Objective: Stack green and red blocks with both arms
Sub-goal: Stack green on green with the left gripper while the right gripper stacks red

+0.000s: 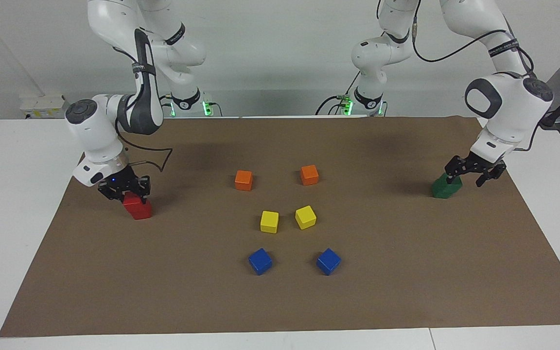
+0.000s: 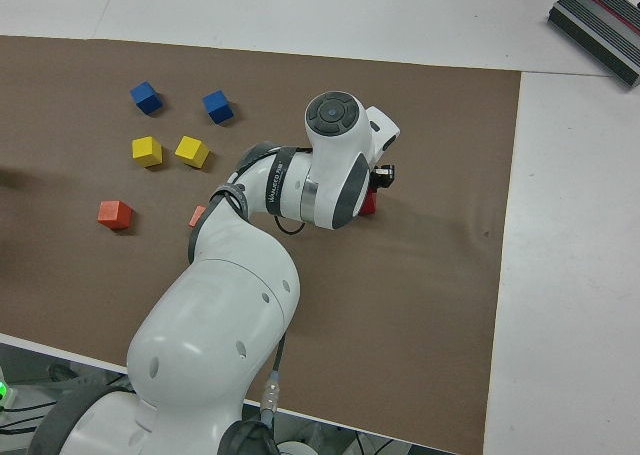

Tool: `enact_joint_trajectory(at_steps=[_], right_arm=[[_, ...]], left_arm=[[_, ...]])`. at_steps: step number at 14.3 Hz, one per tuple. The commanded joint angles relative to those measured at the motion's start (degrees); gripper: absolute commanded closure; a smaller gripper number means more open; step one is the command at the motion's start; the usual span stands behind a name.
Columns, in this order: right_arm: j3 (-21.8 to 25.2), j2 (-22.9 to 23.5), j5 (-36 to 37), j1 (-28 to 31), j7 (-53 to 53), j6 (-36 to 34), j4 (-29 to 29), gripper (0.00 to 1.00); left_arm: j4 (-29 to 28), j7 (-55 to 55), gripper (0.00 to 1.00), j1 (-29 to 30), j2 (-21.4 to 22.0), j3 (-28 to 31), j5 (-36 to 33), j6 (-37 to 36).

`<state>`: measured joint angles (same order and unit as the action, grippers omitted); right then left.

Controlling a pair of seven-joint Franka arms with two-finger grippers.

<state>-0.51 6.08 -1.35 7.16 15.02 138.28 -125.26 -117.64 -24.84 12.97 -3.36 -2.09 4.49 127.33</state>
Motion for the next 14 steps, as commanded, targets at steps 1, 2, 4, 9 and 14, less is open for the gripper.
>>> enact_joint_trajectory(at_steps=[1, 2, 4, 9, 14], right_arm=[[-0.54, -1.51, -1.28, 0.49, 1.59, 0.77, -1.66, 1.00], [-0.54, -1.51, -1.28, 0.49, 1.59, 0.77, -1.66, 1.00], [-0.54, -1.51, -1.28, 0.31, 1.59, 0.85, -1.57, 0.58], [-0.54, -1.42, -1.28, 0.31, 1.68, 1.03, -1.48, 0.04], [-0.54, -0.64, -1.28, 0.48, 1.68, 0.16, 1.05, 0.00]], left_arm=[[6.08, -0.82, 0.00, -0.48, -0.24, -0.02, 1.23, -5.58], [8.89, -0.65, 0.00, -0.57, -0.59, 0.06, 1.23, -8.39], [12.42, 2.33, 0.00, -0.66, -0.60, 0.06, 0.53, -12.18], [16.64, 3.57, 0.00, -0.31, 0.54, 0.24, 0.35, -20.69], [24.81, 14.64, 0.00, -3.64, 0.46, -0.46, -6.06, -31.07]])
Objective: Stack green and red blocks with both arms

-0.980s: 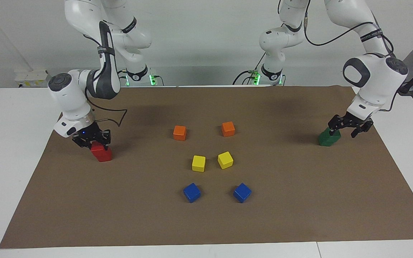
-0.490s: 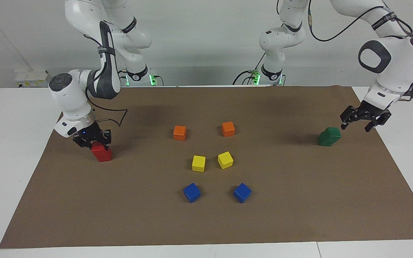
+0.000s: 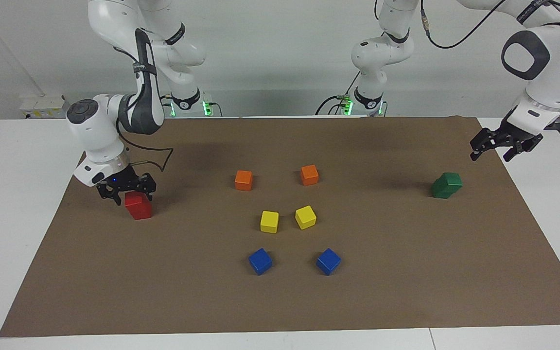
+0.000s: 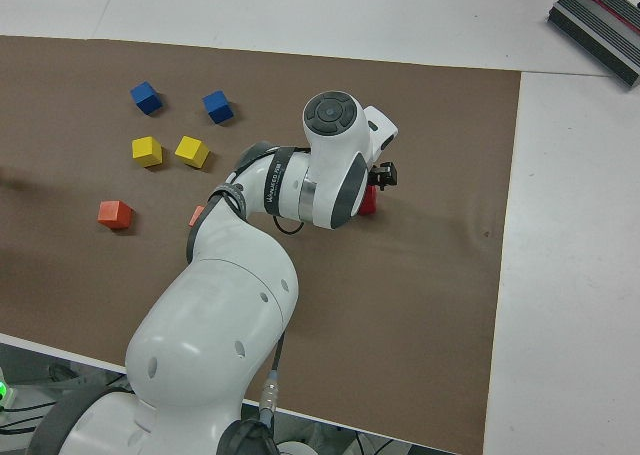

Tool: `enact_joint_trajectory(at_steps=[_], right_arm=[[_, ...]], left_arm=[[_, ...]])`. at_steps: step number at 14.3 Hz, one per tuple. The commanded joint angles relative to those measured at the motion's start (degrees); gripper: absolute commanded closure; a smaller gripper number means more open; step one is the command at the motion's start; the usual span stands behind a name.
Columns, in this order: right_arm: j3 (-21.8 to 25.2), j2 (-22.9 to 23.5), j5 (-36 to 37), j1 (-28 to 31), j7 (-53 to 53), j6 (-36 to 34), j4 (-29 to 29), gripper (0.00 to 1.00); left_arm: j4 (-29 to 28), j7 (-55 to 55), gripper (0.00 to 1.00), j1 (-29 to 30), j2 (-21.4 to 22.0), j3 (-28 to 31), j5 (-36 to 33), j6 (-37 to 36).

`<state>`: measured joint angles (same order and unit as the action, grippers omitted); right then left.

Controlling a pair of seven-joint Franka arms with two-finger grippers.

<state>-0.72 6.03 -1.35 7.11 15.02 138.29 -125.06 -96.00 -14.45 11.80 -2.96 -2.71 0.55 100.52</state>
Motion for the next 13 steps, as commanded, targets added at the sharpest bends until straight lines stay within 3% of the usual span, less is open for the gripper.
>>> enact_joint_trajectory(at_steps=[1, 3, 6, 10, 13], right_arm=[[-0.33, -0.32, -1.28, 0.71, 1.59, -1.08, 2.18, 0.00], [-0.33, -0.05, -1.28, 0.53, 0.72, -4.68, 5.77, 0.00], [-0.94, -2.06, -1.28, 0.27, -4.19, -15.47, 11.40, 0.00], [-2.26, -11.02, -1.28, 0.27, -6.05, -27.69, 12.64, 0.00], [-2.18, -15.42, -1.28, 0.36, -6.58, -39.29, 16.76, 0.00]], left_arm=[[4.49, 5.21, 0.00, -3.27, 0.06, 0.07, -2.57, -5.68], [6.35, 6.62, 0.00, -4.77, -0.02, 0.07, -3.19, -7.62], [7.58, 6.72, 0.00, -7.30, 0.15, 0.16, -3.19, -10.25], [7.23, 7.33, 0.00, -10.12, 3.57, 0.86, -2.84, -12.89], [6.27, 10.30, 0.00, -12.50, 5.33, 2.36, -2.84, -14.12]])
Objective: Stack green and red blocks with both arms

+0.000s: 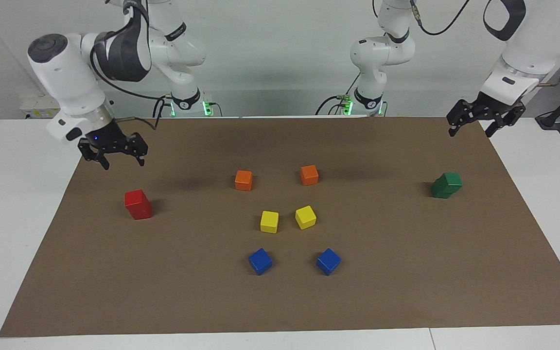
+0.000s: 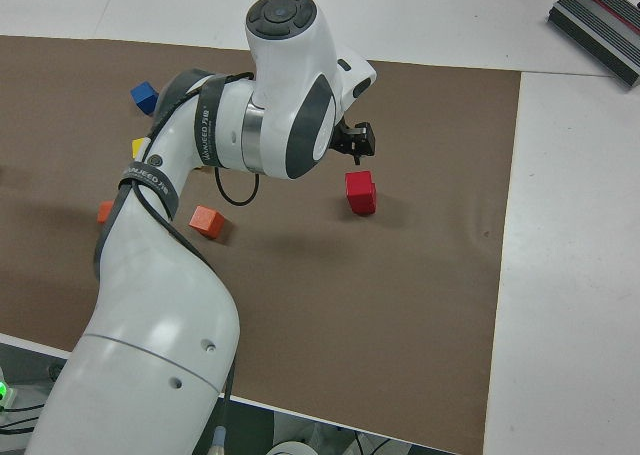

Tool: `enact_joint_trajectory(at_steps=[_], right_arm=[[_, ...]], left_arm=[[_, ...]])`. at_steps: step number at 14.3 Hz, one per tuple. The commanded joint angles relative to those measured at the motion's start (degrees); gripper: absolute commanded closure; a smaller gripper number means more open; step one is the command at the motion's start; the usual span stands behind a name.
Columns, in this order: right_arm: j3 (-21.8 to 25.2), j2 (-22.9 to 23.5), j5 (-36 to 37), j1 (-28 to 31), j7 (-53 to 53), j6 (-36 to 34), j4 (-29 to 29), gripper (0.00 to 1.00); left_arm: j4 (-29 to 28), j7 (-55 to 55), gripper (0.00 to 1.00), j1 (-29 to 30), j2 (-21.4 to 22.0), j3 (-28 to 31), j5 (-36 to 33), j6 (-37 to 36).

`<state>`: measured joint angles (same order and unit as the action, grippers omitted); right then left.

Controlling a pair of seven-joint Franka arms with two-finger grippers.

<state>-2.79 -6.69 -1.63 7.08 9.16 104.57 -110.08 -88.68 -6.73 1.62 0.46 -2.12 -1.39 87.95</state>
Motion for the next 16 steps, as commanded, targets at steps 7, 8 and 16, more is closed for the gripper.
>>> enact_joint_trajectory(at_steps=[7, 8, 16], right_arm=[[-1.43, 1.58, 0.05, 0.30, -2.92, -14.48, 11.36, 0.01], [-1.43, 2.81, 0.05, 0.30, -2.92, -14.92, 12.68, 0.01], [-1.34, 3.88, -0.21, 0.30, -4.50, -10.97, 13.66, 0.01]], left_arm=[[-3.16, 6.82, 0.00, -4.69, 2.71, 2.29, -0.37, 1.96], [-2.81, 6.74, 0.00, -4.79, 2.53, 3.07, 0.07, 1.79], [-3.42, 6.47, 0.00, -4.52, 2.79, 3.78, 1.66, 3.45]])
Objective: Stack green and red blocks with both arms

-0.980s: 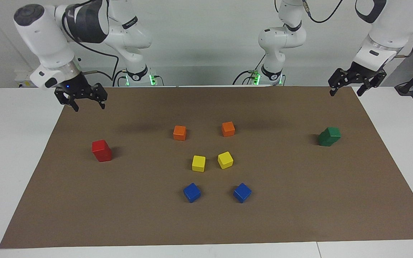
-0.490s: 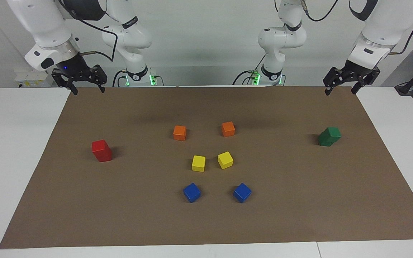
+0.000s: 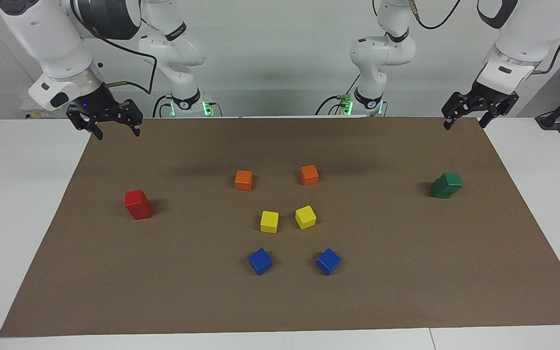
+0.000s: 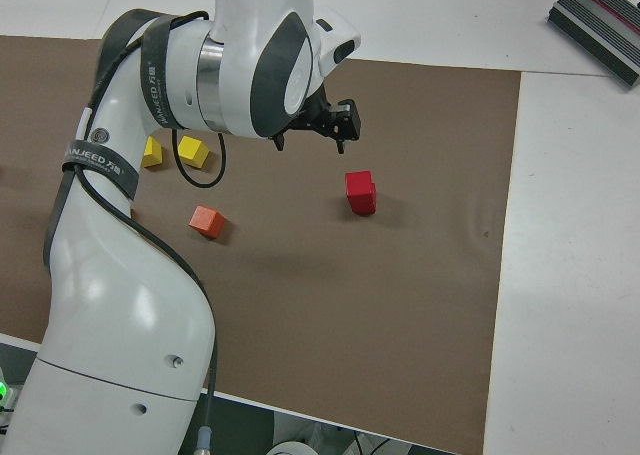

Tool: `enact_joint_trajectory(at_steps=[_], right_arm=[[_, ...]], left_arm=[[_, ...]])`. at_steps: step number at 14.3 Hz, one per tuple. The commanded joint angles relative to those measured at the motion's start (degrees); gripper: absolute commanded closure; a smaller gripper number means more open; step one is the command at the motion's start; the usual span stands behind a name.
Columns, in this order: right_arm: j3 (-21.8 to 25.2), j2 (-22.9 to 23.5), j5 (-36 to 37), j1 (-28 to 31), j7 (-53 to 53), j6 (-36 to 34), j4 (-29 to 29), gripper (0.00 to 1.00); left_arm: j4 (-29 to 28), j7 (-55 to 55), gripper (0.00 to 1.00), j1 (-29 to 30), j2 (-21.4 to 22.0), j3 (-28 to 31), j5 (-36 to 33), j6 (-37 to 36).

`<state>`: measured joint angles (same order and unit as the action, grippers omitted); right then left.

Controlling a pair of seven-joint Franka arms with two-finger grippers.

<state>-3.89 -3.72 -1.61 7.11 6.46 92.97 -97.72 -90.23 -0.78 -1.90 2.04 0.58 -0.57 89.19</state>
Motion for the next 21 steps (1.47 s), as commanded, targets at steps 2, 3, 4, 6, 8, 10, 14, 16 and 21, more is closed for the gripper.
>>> enact_joint_trajectory(at_steps=[2, 3, 4, 6, 8, 10, 14, 16, 21], right_arm=[[-0.33, 1.43, -0.84, 0.27, -1.80, -0.15, 2.87, 0.01], [-0.33, 2.05, -0.85, 0.27, -1.80, -0.94, 3.93, 0.01], [-0.33, 2.23, -0.85, 0.27, -1.71, -2.16, 4.90, 0.01], [-0.33, 2.40, -0.85, 0.45, -1.62, -2.88, 5.34, 0.00], [-0.24, 2.58, -0.85, -0.60, -1.71, -2.97, 5.08, 0.00], [0.90, 2.67, -0.67, -2.36, -1.89, -2.88, 5.08, 0.00], [7.49, 2.75, -0.67, -8.25, -2.41, -2.97, 5.34, 0.00], [7.49, 2.67, -0.67, -7.56, -2.33, -3.32, 5.43, 0.00], [7.40, 2.14, -0.58, -7.11, -2.33, -4.90, 4.73, 0.00]], left_arm=[[-1.79, 0.52, 0.00, -1.00, 1.21, 1.09, 0.75, 2.13], [-1.79, 0.60, 0.00, -0.92, 1.21, 1.01, 0.75, 2.13], [-1.70, 0.60, 0.00, -0.83, 1.21, 0.92, 0.75, 2.13], [-1.70, 0.52, 0.00, -0.65, 1.21, 0.83, 0.75, 2.39], [-1.79, 0.52, 0.00, -0.56, 1.21, 0.74, 0.75, 2.74], [-1.88, 0.52, 0.00, -0.48, 1.30, 0.74, 0.75, 3.97], [-1.88, 0.52, 0.00, -0.48, 1.38, 0.74, 0.75, 3.80], [-1.79, 0.52, 0.00, -0.48, 1.38, 0.74, 0.75, 3.80], [-1.79, 0.52, 0.00, -0.48, 1.30, 0.74, 0.75, 3.80]])
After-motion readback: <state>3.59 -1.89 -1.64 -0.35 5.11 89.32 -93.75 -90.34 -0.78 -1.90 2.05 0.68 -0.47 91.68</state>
